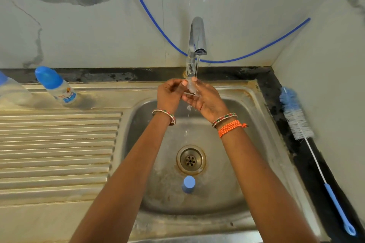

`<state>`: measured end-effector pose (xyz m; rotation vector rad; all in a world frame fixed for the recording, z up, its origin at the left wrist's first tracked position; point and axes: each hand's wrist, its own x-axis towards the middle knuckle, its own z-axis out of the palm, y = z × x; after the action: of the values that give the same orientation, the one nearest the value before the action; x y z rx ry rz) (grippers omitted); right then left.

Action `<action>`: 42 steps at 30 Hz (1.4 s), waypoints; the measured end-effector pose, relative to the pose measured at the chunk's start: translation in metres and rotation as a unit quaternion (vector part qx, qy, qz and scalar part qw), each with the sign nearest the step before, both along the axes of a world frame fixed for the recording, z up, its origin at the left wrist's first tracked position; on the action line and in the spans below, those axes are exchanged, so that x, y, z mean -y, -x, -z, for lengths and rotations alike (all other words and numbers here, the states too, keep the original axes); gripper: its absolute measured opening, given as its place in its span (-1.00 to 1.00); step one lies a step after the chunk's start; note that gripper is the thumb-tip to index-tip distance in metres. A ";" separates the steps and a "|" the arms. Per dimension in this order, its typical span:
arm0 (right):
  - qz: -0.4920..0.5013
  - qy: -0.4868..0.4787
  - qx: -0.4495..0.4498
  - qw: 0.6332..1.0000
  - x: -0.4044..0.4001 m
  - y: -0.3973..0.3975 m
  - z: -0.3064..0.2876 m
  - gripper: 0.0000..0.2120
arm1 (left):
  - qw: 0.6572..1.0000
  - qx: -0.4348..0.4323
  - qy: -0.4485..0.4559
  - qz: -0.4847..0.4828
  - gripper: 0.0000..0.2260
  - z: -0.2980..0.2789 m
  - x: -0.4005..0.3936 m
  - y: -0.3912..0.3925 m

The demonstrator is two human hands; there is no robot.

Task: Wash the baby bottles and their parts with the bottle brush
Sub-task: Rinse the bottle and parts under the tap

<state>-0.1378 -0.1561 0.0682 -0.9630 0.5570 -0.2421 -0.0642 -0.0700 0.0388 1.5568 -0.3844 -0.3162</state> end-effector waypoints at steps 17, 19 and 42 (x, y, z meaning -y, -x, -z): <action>0.108 0.341 -0.087 0.930 -0.002 0.006 0.010 -0.83 | 0.992 0.062 -0.110 0.003 -0.78 0.004 0.013 0.011; 0.109 0.237 -0.074 0.962 -0.003 0.009 0.008 -0.85 | 0.988 0.126 -0.091 0.003 -0.90 0.005 0.010 0.013; -0.020 0.766 -0.183 0.616 -0.008 0.021 0.021 -0.73 | 0.921 -0.322 0.175 0.128 -0.84 0.014 -0.002 0.013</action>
<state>-0.1588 -0.1484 0.0476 -2.7760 0.6408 -0.5028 -0.0772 -0.0676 0.0252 0.9747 -0.1107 -0.8861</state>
